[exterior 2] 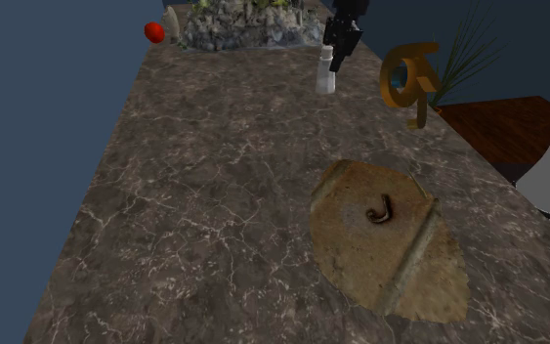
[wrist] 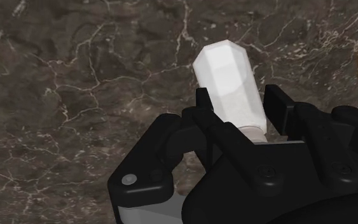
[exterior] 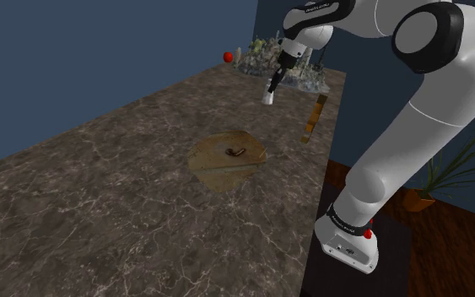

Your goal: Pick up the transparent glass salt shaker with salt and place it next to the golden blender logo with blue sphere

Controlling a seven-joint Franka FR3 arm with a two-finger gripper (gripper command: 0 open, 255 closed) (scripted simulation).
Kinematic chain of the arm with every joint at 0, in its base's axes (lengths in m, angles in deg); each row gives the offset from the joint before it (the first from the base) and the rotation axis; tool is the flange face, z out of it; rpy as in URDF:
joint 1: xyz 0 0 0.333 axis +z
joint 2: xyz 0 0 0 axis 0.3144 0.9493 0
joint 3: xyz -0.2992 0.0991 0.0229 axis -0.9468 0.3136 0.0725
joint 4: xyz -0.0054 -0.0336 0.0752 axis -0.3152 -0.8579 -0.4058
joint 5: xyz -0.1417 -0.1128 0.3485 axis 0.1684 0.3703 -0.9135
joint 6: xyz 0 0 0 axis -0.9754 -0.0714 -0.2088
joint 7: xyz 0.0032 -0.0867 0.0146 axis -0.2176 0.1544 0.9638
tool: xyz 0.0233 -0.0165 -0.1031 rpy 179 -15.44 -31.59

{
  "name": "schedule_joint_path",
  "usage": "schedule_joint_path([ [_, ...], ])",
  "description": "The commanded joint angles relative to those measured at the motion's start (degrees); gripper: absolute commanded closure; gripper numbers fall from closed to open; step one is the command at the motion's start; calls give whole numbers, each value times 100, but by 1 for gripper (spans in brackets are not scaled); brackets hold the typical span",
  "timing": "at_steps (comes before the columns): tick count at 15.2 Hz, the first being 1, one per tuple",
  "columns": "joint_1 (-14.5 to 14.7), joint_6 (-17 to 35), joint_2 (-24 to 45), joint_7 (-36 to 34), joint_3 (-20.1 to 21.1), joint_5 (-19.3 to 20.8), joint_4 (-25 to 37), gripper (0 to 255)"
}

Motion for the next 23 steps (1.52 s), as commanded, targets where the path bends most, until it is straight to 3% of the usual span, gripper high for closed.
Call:
schedule_joint_path([
  [1, 5, 161, 40, 49, 2, -35, -125, 255],
  [10, 17, 789, 271, 297, 1, -224, -566, 255],
  [19, 17, 823, 287, 312, 1, -237, -587, 255],
  [20, 17, 823, 286, 312, 2, -237, -588, 0],
  [23, 17, 823, 286, 312, 2, -237, -588, 0],
])
